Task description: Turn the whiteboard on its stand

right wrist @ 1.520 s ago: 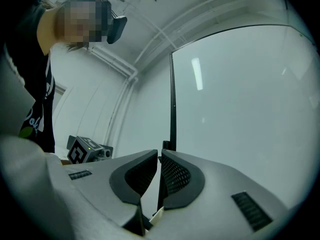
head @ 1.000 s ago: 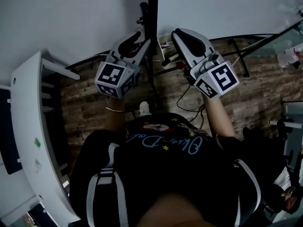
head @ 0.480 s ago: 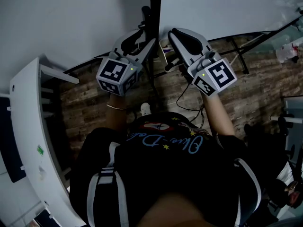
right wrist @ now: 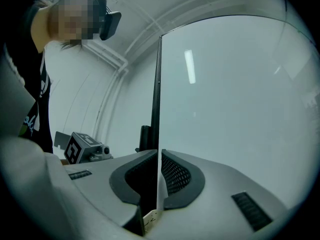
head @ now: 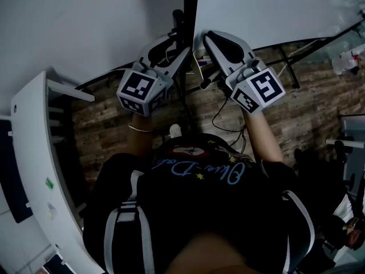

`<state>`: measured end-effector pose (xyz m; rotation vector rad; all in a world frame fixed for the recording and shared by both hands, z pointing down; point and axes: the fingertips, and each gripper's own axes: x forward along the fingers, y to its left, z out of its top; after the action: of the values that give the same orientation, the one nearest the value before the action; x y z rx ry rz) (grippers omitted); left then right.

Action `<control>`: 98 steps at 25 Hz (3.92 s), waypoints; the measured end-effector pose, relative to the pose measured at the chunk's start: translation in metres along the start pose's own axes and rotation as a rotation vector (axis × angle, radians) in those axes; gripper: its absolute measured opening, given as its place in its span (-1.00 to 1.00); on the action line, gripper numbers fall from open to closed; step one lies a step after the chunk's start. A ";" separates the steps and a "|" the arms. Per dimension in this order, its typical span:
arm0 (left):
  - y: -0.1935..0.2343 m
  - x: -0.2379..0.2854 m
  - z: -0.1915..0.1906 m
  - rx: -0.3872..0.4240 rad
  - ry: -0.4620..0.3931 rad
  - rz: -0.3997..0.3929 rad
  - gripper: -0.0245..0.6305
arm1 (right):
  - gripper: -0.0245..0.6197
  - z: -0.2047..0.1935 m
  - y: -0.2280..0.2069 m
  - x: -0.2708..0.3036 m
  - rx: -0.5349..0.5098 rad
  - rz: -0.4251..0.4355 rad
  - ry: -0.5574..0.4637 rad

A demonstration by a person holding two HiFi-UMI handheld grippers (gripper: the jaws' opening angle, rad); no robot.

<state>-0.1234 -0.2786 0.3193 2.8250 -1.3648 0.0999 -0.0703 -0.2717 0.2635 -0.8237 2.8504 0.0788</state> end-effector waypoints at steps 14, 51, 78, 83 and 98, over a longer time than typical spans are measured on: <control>0.000 0.002 -0.002 0.014 0.016 -0.045 -0.38 | -0.84 -0.012 -0.010 0.018 0.017 -0.017 0.029; 0.014 0.015 0.000 0.020 0.016 -0.097 -0.36 | -0.85 -0.011 -0.015 0.035 0.011 -0.016 0.003; 0.051 0.045 -0.003 0.015 0.039 -0.154 -0.38 | -0.84 -0.024 -0.048 0.067 0.003 -0.121 0.047; 0.061 0.048 -0.005 0.011 0.046 -0.172 -0.38 | -0.85 -0.025 -0.052 0.076 -0.006 -0.148 0.056; 0.092 0.058 -0.003 0.003 0.041 -0.213 -0.38 | -0.85 -0.031 -0.069 0.103 0.011 -0.217 0.035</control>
<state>-0.1600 -0.3813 0.3234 2.9312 -1.0483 0.1571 -0.1236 -0.3871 0.2748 -1.1354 2.7702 0.0211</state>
